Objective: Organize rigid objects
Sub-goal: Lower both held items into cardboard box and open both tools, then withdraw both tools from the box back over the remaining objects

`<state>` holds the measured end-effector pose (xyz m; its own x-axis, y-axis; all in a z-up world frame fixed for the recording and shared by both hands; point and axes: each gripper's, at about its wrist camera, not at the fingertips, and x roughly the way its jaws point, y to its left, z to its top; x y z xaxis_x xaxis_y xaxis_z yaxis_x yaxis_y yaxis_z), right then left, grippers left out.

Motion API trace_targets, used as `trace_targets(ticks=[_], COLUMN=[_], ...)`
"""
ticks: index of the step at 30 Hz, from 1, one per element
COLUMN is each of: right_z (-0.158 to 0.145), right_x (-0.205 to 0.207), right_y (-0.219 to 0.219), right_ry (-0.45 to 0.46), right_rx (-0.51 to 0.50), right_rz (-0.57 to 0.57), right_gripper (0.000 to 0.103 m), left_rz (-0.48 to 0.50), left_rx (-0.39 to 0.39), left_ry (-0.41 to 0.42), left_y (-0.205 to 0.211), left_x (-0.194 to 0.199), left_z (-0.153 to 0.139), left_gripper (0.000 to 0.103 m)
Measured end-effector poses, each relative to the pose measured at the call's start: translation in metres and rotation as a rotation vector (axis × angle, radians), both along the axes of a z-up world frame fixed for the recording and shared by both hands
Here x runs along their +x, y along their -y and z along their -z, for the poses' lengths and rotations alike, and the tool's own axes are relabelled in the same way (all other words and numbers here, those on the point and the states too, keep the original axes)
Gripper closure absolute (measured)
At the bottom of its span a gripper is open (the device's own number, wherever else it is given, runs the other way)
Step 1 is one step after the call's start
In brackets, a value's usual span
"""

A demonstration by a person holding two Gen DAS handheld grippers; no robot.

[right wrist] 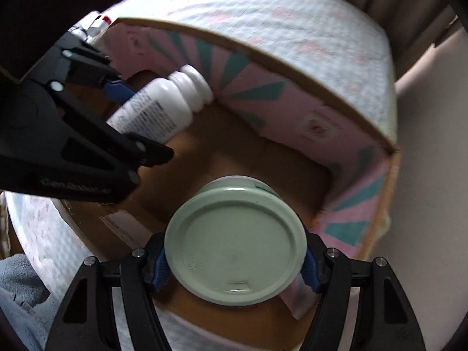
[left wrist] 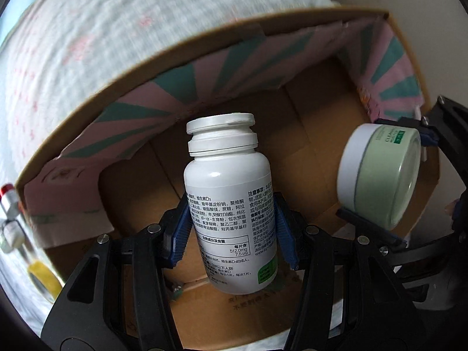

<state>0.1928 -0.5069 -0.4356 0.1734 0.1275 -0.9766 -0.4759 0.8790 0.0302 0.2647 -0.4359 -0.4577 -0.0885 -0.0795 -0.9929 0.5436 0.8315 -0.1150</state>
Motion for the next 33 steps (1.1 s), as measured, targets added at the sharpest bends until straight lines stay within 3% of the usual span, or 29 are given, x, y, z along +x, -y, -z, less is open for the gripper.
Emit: trace_targets(ticks=[7, 8, 9, 10, 13, 16, 21, 25, 30, 33], right_z=[-0.001, -0.002, -0.004, -0.008, -0.019, -0.023, -0.037, -0.047, -0.066, -0.081], right_x=[-0.003, -0.003, -0.002, -0.003, -0.006, -0.009, -0.014, -0.008, -0.009, -0.012], right_y=[-0.006, -0.005, -0.004, -0.003, 0.003, 0.011, 0.011, 0.021, 0.02, 0.015], right_ry=[0.031, 0.037, 0.038, 0.038, 0.051, 0.001, 0.012, -0.031, -0.013, -0.007], right_rx=[-0.048, -0.058, -0.063, -0.059, -0.049, -0.044, -0.104, -0.094, -0.107, -0.115], right_rz=[-0.031, -0.022, -0.01, -0.003, 0.027, 0.072, 0.112, 0.169, 0.165, 0.162], right_gripper=[0.037, 0.034, 0.026, 0.002, 0.0, 0.0, 0.0, 0.0, 0.0, 0.0], left_rz=[0.087, 0.097, 0.106, 0.113, 0.107, 0.083, 0.051, 0.031, 0.015, -0.014], left_rx=[0.022, 0.015, 0.012, 0.014, 0.003, -0.001, 0.001, -0.016, -0.014, -0.053], left_ry=[0.048, 0.061, 0.079, 0.1, 0.136, 0.121, 0.128, 0.145, 0.184, 0.195], left_y=[0.01, 0.012, 0.013, 0.014, 0.01, -0.001, -0.013, -0.028, -0.038, -0.047], left_x=[-0.003, -0.004, -0.004, -0.006, -0.01, -0.013, -0.006, -0.007, -0.017, -0.022], left_z=[-0.014, -0.018, -0.024, -0.03, -0.043, -0.048, -0.062, -0.089, -0.12, -0.139], left_gripper=[0.051, 0.036, 0.003, 0.002, 0.0, 0.0, 0.0, 0.0, 0.0, 0.0])
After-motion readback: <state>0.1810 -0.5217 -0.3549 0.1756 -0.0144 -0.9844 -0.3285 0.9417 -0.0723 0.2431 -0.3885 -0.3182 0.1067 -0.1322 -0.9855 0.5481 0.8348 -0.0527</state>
